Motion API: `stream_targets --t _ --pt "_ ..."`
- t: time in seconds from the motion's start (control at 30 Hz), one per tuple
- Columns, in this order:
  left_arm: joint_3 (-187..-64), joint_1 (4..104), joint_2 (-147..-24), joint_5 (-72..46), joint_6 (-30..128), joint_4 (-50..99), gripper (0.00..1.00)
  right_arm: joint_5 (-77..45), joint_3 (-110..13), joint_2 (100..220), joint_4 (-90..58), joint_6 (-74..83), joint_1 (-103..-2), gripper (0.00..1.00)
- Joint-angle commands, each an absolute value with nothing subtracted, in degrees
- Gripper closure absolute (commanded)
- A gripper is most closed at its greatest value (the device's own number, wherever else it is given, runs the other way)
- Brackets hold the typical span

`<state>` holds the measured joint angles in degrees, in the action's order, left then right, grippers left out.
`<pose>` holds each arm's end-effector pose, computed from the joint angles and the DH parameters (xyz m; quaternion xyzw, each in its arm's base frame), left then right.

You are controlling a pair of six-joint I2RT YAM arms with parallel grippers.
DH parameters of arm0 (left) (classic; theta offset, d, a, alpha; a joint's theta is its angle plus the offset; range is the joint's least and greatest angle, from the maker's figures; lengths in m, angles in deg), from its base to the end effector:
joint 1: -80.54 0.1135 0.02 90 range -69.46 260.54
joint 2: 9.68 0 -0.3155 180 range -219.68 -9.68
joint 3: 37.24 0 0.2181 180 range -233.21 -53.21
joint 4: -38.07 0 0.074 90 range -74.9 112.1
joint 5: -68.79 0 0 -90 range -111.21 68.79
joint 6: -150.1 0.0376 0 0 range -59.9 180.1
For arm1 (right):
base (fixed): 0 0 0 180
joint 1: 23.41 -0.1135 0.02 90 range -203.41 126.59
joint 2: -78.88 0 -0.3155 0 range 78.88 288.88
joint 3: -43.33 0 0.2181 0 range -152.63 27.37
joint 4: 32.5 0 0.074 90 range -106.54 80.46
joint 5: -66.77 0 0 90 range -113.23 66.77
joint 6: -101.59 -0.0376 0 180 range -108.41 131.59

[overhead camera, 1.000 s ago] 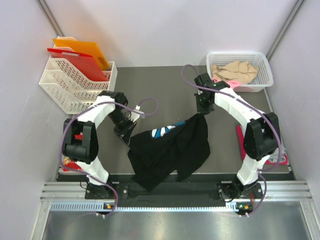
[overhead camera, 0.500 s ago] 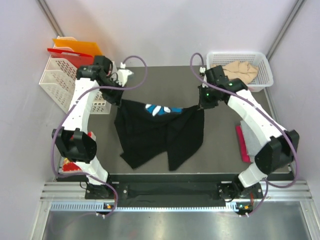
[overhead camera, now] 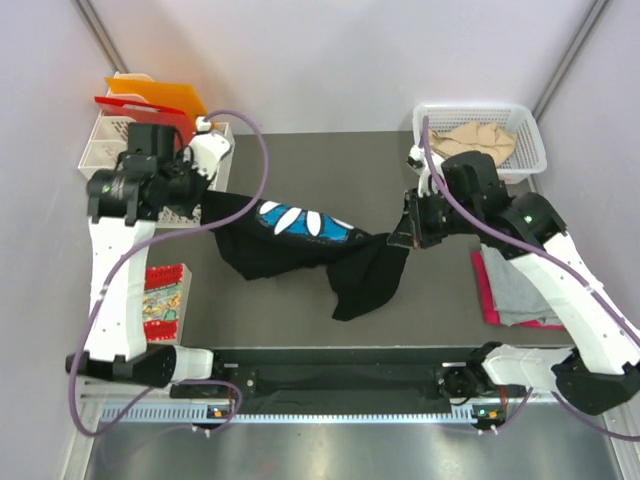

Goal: Fold and stack the t-shirts
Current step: Flatten out the tshirt

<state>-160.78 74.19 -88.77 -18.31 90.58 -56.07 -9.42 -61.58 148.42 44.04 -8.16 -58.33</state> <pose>0.1868 -0.0227 0.4910 0.3047 0.8877 0.0488 0.3418 0.1349 0.1051 0.4626 -0.1686 0.8895 0.2857 0.3143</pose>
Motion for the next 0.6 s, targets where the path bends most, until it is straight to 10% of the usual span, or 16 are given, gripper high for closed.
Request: stream_targets --t 0.0,0.57 --pt "-165.70 74.30 -80.54 -24.37 92.36 -64.38 1.00 -3.03 -65.61 143.06 48.59 -10.29 -61.55 1.00" --pt "-153.11 74.30 -79.02 -21.56 87.44 -55.62 1.00 0.24 -50.25 141.96 44.55 -9.78 -59.81 1.00"
